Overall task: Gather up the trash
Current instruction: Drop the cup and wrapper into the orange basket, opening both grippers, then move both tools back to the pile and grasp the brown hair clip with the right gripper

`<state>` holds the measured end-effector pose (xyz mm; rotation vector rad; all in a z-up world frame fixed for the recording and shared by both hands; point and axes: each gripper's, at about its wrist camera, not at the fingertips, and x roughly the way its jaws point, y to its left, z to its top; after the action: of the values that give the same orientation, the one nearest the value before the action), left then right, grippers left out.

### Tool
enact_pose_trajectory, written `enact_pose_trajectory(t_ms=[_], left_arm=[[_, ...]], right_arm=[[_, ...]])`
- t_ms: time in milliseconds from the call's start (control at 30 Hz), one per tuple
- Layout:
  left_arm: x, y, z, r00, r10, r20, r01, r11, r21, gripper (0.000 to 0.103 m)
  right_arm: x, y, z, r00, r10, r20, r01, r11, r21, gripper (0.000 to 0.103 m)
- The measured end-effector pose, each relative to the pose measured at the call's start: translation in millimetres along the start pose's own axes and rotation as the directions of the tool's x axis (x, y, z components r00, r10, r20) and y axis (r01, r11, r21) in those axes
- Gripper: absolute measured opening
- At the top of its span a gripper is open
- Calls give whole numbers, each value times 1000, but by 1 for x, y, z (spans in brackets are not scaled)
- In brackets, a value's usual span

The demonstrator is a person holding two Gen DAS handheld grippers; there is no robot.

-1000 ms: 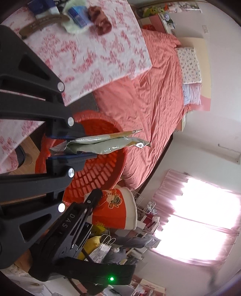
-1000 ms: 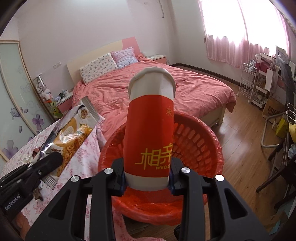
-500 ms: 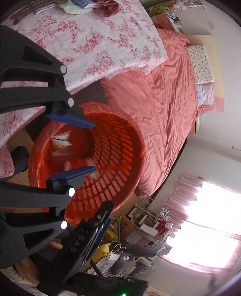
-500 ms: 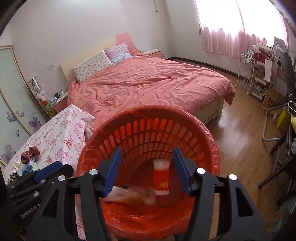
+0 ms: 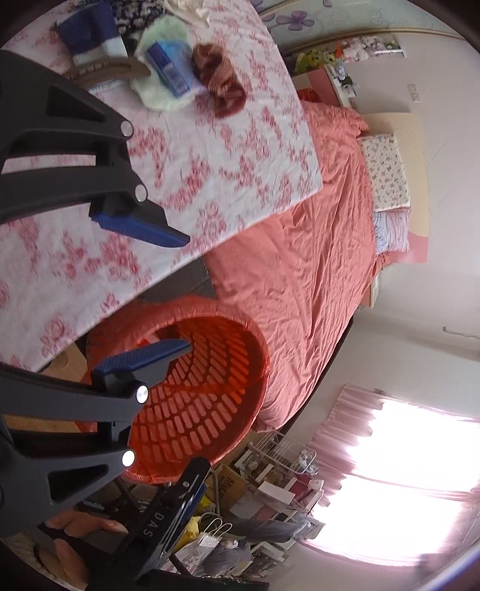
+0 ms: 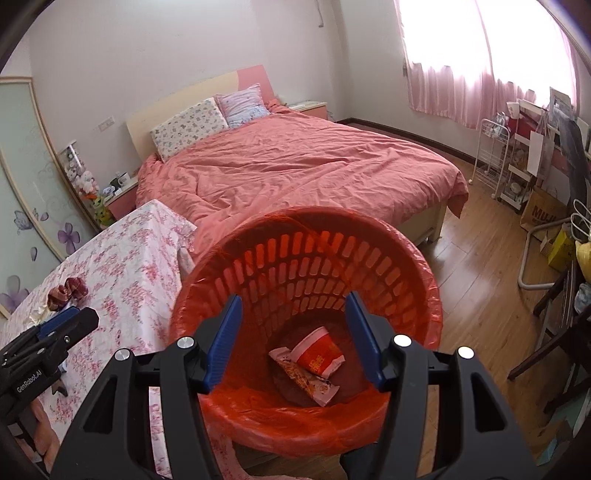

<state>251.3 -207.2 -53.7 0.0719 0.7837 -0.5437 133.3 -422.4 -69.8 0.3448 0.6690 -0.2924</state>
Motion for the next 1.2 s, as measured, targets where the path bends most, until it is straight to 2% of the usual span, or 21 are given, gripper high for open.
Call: enact_pose_trajectory(t_ms=[233, 467, 700, 867, 1100, 1200], left_arm=[[-45, 44, -17, 996, 82, 47, -80, 996, -31, 56], [-67, 85, -29, 987, 150, 53, -146, 986, -79, 56], [-85, 109, -41, 976, 205, 71, -195, 973, -123, 56], [-109, 134, -53, 955, 281, 96, -265, 952, -152, 58], [-139, 178, -68, 917, 383, 109, -355, 911, -212, 61], [-148, 199, -75, 901, 422, 101, -389, 889, -243, 63]], right_arm=[[-11, 42, -11, 1000, 23, 10, -22, 996, -87, 58], [-11, 45, -14, 1000, 25, -9, -26, 998, -62, 58], [-22, 73, -22, 998, 62, -5, -62, 993, -101, 58], [-25, 116, -36, 991, 130, -30, -133, 978, -161, 58], [-12, 195, -62, 966, 235, -105, -255, 933, -255, 58], [-3, 220, -73, 964, 237, -117, -262, 916, -302, 58]])
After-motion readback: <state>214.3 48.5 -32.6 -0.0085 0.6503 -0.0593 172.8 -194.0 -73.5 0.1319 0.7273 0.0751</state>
